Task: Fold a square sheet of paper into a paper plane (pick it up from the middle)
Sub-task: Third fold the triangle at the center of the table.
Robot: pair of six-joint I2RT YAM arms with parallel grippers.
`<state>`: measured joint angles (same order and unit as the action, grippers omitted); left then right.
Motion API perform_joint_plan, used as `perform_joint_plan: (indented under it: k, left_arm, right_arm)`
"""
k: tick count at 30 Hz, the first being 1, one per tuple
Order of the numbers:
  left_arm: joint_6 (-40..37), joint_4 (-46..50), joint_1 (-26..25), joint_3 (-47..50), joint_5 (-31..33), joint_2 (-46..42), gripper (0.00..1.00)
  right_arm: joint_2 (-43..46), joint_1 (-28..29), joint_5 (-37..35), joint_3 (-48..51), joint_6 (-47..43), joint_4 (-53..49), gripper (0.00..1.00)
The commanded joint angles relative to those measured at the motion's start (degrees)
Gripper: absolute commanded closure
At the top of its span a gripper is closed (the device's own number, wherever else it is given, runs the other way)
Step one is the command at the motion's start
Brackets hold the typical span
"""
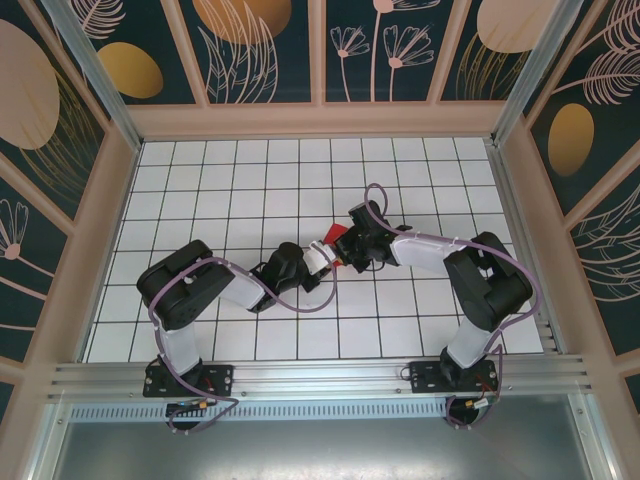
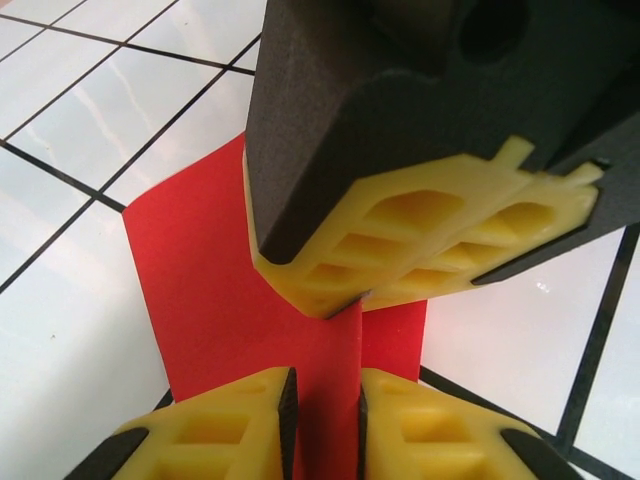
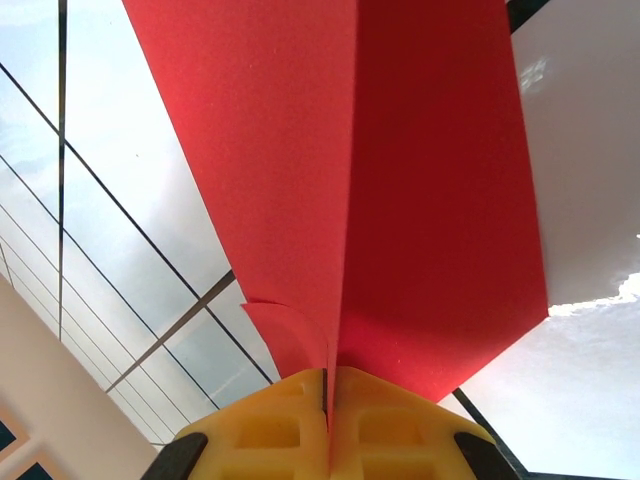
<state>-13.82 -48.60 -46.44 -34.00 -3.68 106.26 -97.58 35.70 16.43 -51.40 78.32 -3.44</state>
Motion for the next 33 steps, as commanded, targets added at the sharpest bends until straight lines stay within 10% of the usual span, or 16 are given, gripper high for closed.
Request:
perform_joint_plan:
  k: [1, 11, 33]
  left_arm:
    - [1.31, 0.0, -0.21, -0.5, -0.68, 0.75, 0.8]
    - [10.32, -1.39, -0.23, 1.63, -0.45, 0.31, 0.88]
    - [31.89, -2.2, -0.15, 2.62, -3.97, -2.02, 0.88]
  right_arm:
    - [-0.34, -0.39, 0.56, -1.71, -1.01, -0.93, 0.96]
    - [9.16, -3.99, -2.01, 2.96, -14.48, 4.16, 0.53]
    - [5.64, -5.21, 5.21, 9.15, -23.5, 13.47, 0.76]
